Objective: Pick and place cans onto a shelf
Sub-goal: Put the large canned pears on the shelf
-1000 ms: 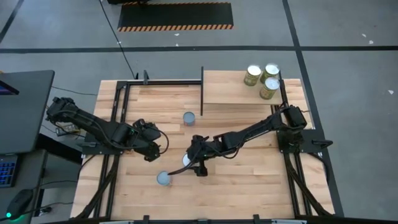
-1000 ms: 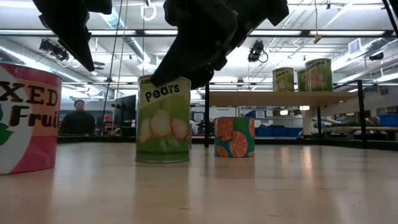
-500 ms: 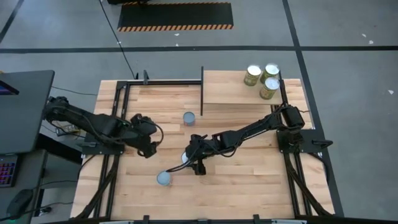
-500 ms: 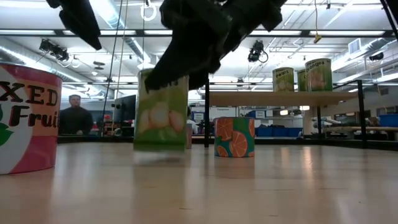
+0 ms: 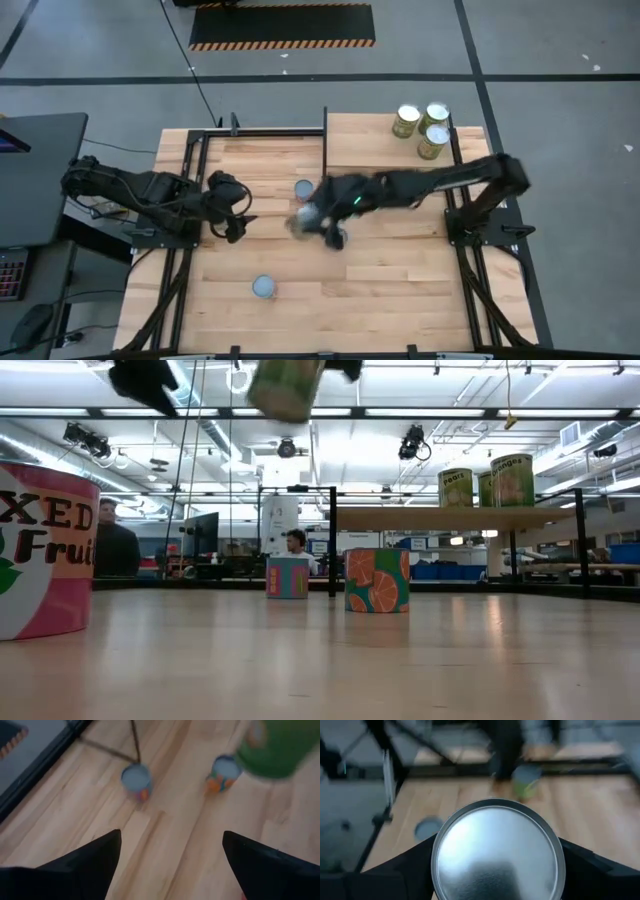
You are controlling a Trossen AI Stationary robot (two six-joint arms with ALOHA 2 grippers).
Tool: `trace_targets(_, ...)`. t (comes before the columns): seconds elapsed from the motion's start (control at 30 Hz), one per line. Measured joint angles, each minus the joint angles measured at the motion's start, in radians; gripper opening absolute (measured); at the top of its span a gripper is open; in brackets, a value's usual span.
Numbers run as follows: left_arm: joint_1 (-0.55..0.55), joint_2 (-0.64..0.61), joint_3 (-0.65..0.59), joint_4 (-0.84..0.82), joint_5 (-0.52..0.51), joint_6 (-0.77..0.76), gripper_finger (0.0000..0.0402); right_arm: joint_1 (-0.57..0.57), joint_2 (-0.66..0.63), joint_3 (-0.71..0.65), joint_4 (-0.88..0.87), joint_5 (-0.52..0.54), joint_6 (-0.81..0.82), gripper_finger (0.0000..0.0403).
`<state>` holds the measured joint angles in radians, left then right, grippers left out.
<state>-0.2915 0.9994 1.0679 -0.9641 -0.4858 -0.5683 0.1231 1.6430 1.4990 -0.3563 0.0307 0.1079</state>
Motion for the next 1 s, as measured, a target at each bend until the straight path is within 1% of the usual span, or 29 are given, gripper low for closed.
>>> trace_targets(0.07, 0.003, 0.001, 0.000, 0.066, 0.000, 0.060, 0.0355, -0.027, -0.072, 0.001, -0.044, 0.003, 0.004, 0.0323)
trace_targets(0.2, 0.014, 0.001, 0.000, 0.250, -0.002, 0.161, 0.0355, -0.096, -0.205, 0.001, -0.163, 0.003, 0.000, 0.0323)
trace_targets(0.37, 0.060, 0.001, 0.000, 0.494, -0.009, 0.169, 0.0355, -0.209, -0.341, 0.001, -0.359, 0.008, -0.059, 0.0323)
trace_targets(0.5, 0.113, 0.001, 0.000, 0.630, -0.021, 0.169, 0.0355, -0.301, -0.430, 0.001, -0.496, 0.006, -0.136, 0.0323)
trace_targets(0.57, 0.138, 0.001, 0.000, 0.684, -0.045, 0.169, 0.0355, -0.347, -0.469, -0.006, -0.541, 0.006, -0.187, 0.0323)
trace_targets(0.67, 0.175, 0.001, 0.000, 0.754, -0.084, 0.170, 0.0355, -0.431, -0.533, -0.054, -0.564, -0.009, -0.258, 0.0323)
trace_targets(0.77, 0.208, 0.001, 0.000, 0.809, -0.096, 0.171, 0.0355, -0.532, -0.598, -0.136, -0.564, -0.070, -0.317, 0.0323)
trace_targets(0.83, 0.226, 0.001, 0.000, 0.833, -0.097, 0.169, 0.0355, -0.607, -0.632, -0.195, -0.554, -0.130, -0.355, 0.0323)
trace_targets(0.9, 0.240, 0.001, 0.000, 0.854, -0.098, 0.169, 0.0355, -0.681, -0.649, -0.244, -0.546, -0.193, -0.396, 0.0323)
trace_targets(1.0, 0.260, 0.001, 0.000, 0.880, -0.097, 0.161, 0.0355, -0.786, -0.654, -0.288, -0.555, -0.241, -0.458, 0.0323)
